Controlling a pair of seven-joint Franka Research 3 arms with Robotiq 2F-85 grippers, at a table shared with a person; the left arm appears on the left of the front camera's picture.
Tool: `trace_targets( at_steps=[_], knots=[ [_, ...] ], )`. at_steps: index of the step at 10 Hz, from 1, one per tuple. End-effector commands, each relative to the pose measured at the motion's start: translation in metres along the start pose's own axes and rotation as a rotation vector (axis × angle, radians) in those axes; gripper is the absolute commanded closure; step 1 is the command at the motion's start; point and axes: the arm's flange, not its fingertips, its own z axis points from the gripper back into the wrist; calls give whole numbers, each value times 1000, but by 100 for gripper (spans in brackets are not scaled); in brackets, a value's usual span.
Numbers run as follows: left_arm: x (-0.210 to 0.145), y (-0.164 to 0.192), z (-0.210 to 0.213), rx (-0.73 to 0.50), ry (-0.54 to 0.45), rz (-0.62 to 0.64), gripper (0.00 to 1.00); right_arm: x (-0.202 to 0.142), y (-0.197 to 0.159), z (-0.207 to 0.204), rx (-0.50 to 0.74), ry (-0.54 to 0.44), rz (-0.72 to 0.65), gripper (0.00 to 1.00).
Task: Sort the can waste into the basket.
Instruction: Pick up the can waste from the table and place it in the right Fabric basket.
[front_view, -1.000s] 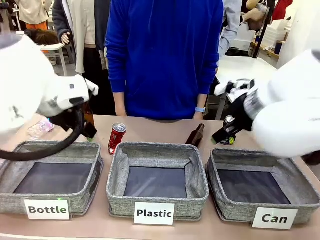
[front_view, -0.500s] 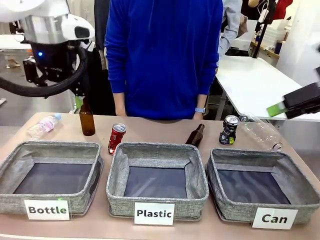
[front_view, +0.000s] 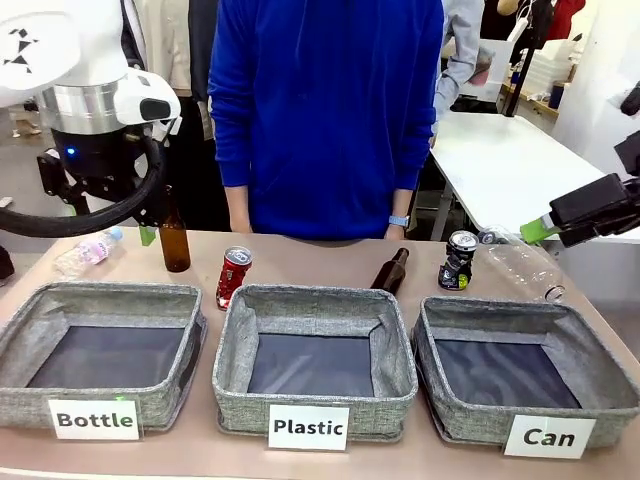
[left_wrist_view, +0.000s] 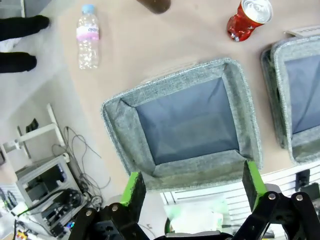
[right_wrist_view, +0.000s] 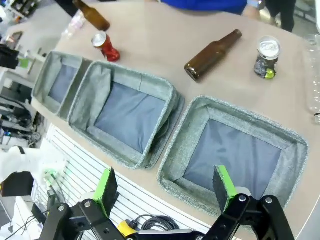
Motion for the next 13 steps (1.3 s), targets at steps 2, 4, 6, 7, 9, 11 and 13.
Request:
trace_targets(
  at_steps=[2,4,6,7,9,11,13],
  knots=[
    [-1,5,1,10,-19,-19,0,3,-3,2,24,-19,24,0],
    [-1,5,1,10,-19,-19,0,3,-3,2,24,-19,24,0],
    [-1,5,1,10,-19,-19,0,3,-3,2,24,-19,24,0],
    [-1,5,1,10,-19,-19,0,3,-3,2,24,-19,24,0],
    [-22,20,33,-123,-48,-64,0,-4,0,39,101,28,40,0],
    [-70,60,89,-547,-140,-248,0,-24,-12,112,283,109,26,0],
    [-114,116,87,-981,-173,-354,0,-50,-59,157,444,190,-143,0]
  ],
)
